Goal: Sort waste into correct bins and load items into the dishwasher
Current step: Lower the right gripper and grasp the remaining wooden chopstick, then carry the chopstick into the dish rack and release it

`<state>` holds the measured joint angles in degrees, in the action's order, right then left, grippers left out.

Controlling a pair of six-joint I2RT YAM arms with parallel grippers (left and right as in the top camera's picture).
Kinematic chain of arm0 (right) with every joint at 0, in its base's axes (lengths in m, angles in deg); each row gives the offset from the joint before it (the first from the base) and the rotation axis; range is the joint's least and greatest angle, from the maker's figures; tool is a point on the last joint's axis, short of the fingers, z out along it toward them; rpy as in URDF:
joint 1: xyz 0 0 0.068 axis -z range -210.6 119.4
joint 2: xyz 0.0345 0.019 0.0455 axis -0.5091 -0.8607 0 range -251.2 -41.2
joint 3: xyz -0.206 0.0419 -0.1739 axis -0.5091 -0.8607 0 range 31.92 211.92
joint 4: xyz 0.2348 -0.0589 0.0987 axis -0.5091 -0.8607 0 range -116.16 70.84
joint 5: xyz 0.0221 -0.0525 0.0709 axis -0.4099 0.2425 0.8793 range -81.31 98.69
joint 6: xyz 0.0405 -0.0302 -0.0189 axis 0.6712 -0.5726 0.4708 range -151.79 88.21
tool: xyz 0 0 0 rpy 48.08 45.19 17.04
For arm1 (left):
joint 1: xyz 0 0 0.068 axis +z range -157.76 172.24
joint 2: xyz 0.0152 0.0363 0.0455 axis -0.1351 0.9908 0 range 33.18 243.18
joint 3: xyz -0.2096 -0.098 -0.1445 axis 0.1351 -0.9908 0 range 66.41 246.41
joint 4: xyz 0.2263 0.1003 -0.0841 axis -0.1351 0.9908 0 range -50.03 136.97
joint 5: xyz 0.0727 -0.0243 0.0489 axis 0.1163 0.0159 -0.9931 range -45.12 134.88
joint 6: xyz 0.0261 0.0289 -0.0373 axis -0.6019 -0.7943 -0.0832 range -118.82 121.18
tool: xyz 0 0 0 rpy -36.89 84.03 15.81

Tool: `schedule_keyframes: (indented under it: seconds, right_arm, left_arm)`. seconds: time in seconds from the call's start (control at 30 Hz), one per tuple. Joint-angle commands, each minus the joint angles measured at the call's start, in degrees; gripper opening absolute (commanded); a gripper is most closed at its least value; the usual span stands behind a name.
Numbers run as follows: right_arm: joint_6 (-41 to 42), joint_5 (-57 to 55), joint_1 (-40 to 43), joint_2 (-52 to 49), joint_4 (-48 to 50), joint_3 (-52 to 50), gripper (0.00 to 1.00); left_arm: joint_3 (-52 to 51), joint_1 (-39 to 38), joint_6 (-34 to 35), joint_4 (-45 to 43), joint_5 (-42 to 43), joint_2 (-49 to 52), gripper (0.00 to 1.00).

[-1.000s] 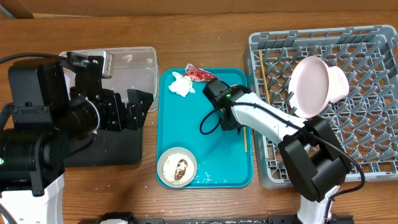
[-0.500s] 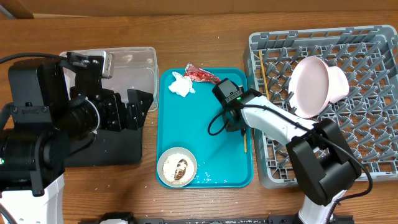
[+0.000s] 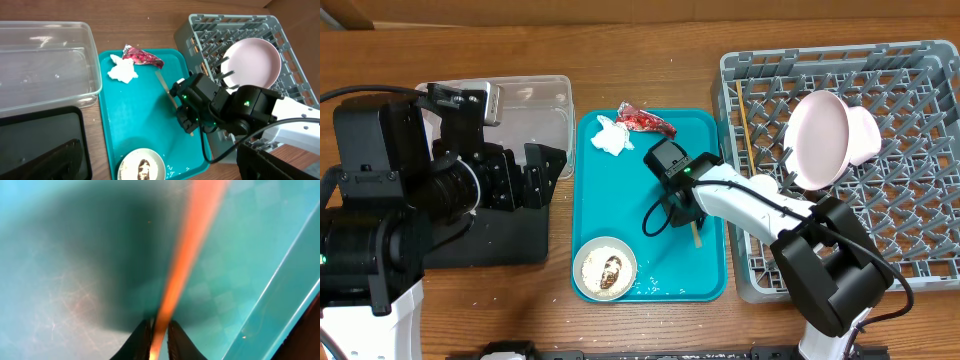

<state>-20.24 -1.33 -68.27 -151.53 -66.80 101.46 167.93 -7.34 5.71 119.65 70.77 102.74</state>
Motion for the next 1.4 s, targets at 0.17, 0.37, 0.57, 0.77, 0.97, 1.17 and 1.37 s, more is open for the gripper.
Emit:
schedule_keyframes:
  seconds: [0.17,0.37,0.57,0.77,0.97,1.17,1.37]
  right_arm:
    - [2.21,2.62,3.56,-2.43,-1.16,-1.14,0.04]
    - [2.21,2.6,3.78,4.66,-6.71,7.08,0.04]
    - [2.1,2.16,7.37,12.59,-11.54,18.53,0.04]
    - [-1.86,-0.2,14.16,15.39,-10.95,22.03,0.04]
    - [-7.54,1.31,22.64,10.32,-7.76,21.38,0.04]
    - [-7.54,2.05,24.57,4.68,-8.2,21.38,0.04]
    - [-7.43,2.84,23.89,4.11,-11.67,21.27,0.09]
  left_arm:
    - [0.66,0.31,0.76,-0.2,0.5,0.17,1.0]
    - [0.66,0.31,0.76,-0.2,0.5,0.17,1.0]
    - [0.66,0.31,0.76,-0.2,0.5,0.17,1.0]
    - [0.66,0.31,0.76,-0.2,0.5,0.17,1.0]
    - [0.66,0.31,0.76,-0.2,0.5,0.17,1.0]
    - [0.66,0.31,0.76,-0.2,0.5,0.17,1.0]
    - [0.66,0.31,0.76,-0.2,0.5,0.17,1.0]
